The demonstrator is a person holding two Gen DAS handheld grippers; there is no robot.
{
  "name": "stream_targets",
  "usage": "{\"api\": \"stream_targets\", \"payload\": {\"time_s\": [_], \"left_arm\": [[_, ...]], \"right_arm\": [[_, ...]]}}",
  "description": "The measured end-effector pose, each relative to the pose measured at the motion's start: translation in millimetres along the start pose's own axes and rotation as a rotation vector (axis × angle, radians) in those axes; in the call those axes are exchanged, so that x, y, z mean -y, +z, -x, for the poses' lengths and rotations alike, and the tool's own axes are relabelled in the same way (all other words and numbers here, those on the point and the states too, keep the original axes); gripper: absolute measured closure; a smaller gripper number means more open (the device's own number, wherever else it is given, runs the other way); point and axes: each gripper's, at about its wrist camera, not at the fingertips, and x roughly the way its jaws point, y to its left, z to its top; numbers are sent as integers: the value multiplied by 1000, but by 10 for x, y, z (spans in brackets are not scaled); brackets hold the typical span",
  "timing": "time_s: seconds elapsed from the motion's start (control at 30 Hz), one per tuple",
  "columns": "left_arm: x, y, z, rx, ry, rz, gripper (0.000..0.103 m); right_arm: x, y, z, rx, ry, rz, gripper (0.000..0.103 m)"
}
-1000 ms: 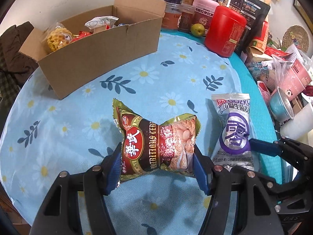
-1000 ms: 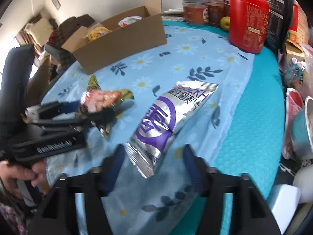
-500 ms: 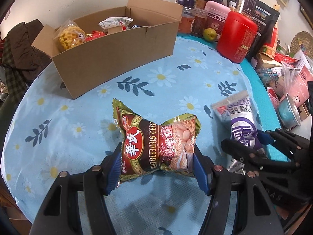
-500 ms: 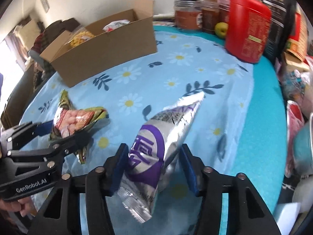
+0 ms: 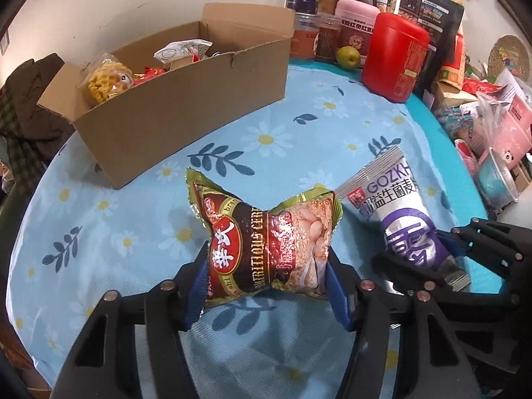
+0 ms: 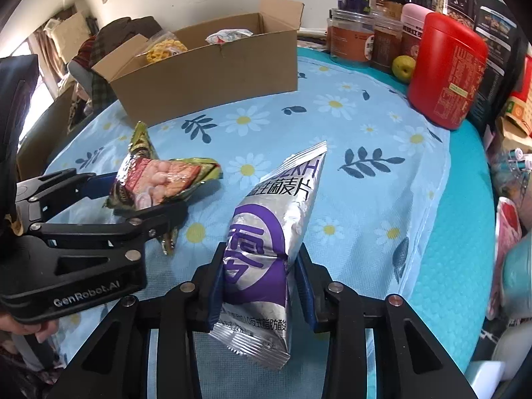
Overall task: Organize snacks
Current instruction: 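Lift the cereal bag and GOZKH bag with both grippers off the table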
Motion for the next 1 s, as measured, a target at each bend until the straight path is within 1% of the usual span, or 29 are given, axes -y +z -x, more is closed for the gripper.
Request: {"api": "stream_targets", "payload": {"time_s": [0.2,0.43,0.63,1.0], "left_arm": [[-31,-12,75,5,-32,15,43],[-87,-16,298,45,-46,24,43],[-144,-4,593,107,-44,27,43],[-221,-11,1200,244,-32,38,43]], "right_arm": [[-53,16,129,30,19,7,67],[-136,45,303,73,42,21,67],[-242,73,513,127,70,44,67],[-478,160,967,247,111,110,67]]}}
